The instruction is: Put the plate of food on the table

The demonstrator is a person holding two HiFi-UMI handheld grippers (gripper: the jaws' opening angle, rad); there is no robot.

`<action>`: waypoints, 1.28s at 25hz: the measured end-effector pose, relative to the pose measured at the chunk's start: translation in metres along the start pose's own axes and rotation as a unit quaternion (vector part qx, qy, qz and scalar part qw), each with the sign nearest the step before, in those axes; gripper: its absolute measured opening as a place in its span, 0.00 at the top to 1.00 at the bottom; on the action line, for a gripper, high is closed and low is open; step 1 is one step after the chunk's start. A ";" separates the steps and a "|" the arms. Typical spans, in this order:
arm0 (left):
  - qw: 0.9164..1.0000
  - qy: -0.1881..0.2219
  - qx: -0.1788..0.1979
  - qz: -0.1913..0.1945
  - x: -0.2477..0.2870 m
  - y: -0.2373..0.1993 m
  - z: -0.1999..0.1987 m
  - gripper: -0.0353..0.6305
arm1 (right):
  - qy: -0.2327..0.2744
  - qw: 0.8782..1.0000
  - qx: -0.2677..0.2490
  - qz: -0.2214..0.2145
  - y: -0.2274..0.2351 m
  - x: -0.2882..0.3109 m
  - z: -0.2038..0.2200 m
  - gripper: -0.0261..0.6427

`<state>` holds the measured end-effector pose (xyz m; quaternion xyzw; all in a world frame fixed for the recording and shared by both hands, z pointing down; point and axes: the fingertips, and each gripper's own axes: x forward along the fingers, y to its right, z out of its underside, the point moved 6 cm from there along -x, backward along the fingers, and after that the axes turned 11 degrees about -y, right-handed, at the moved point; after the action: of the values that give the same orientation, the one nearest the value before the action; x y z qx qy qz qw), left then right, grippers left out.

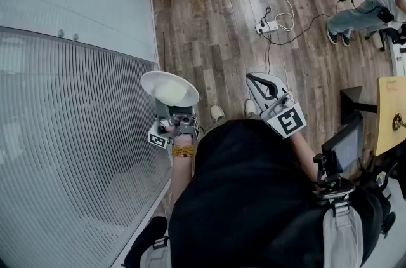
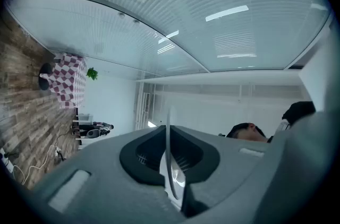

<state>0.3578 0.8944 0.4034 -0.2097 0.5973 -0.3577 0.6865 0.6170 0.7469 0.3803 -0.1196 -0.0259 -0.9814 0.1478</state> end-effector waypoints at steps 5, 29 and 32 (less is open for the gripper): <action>1.000 0.004 0.005 -0.001 0.001 0.002 -0.007 0.92 | -0.005 0.999 -0.050 -0.008 -0.010 0.010 -0.007 0.94; 1.000 0.014 -0.015 -0.016 -0.082 0.013 -0.079 0.92 | -0.012 0.997 -0.071 -0.025 -0.115 0.078 -0.016 0.94; 1.000 0.014 -0.020 -0.018 -0.086 0.003 -0.082 0.92 | -0.014 0.997 -0.067 -0.021 -0.113 0.082 -0.013 0.94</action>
<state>0.2760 0.9719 0.4423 -0.2292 0.6103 -0.3612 0.6667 0.5042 0.8300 0.3855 -0.1422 0.0357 -0.9821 0.1181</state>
